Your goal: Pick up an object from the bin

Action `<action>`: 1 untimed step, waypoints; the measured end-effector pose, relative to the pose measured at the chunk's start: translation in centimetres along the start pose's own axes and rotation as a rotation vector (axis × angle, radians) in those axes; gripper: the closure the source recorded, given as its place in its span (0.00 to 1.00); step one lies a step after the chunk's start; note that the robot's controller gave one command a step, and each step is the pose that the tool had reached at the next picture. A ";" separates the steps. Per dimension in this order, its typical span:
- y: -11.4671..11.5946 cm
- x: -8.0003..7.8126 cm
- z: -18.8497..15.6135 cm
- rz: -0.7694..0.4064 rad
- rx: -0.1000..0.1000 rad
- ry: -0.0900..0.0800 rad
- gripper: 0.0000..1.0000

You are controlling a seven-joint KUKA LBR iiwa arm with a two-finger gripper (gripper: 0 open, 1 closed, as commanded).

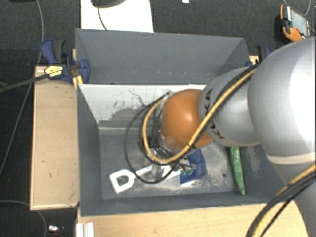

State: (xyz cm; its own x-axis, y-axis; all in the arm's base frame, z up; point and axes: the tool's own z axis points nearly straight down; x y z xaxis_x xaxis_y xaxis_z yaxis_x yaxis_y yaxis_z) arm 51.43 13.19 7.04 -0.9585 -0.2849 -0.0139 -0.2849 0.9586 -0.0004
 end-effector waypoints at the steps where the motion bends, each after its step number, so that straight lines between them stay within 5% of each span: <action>1: 0.0 0.2 -1.4 0.000 0.000 0.005 1.00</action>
Offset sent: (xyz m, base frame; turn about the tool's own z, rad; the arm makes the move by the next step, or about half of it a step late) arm -0.0017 -0.0006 0.0430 0.0001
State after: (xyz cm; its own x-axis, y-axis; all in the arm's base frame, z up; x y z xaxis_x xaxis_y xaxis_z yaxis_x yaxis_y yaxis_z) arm 51.20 13.13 8.48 -0.9586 -0.2848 -0.0092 -0.2848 0.9586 -0.0002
